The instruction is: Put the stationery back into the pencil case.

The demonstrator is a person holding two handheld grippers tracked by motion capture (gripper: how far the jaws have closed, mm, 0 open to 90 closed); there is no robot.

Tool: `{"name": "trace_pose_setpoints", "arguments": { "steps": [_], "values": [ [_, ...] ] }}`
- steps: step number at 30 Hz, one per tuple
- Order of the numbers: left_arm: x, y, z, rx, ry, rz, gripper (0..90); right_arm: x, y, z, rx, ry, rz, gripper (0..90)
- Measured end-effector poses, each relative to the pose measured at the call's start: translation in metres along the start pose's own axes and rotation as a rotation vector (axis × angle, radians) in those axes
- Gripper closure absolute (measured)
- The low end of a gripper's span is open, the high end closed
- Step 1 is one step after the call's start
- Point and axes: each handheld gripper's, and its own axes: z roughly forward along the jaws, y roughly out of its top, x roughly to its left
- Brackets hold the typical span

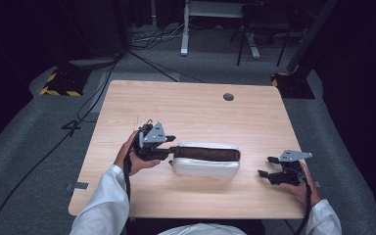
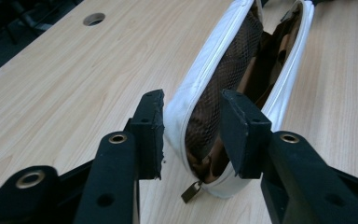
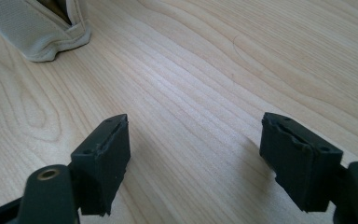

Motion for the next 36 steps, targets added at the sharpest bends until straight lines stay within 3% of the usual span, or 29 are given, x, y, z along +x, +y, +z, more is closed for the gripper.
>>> {"name": "trace_pose_setpoints", "arguments": {
  "steps": [10, 17, 21, 28, 36],
  "values": [
    [0.001, -0.025, -0.008, 0.066, 0.078, -0.039, 50.3, 0.0, 0.0, 0.0, 0.0, -0.002, 0.002, 24.6],
    [0.001, -0.047, -0.008, 0.146, 0.142, -0.058, 41.0, 0.001, 0.0, 0.0, 0.0, -0.005, 0.006, 24.6],
    [0.003, -0.058, -0.009, 0.177, 0.164, -0.093, 32.7, 0.001, 0.0, 0.0, -0.001, -0.009, 0.008, 24.6],
    [0.003, -0.083, -0.01, 0.238, 0.195, -0.128, 25.7, 0.002, -0.001, -0.004, 0.019, -0.021, 0.016, 24.7],
    [-0.002, -0.111, -0.018, 0.268, 0.179, -0.164, 21.0, 0.005, -0.009, -0.011, 0.007, -0.036, 0.032, 24.7]
  ]
}}
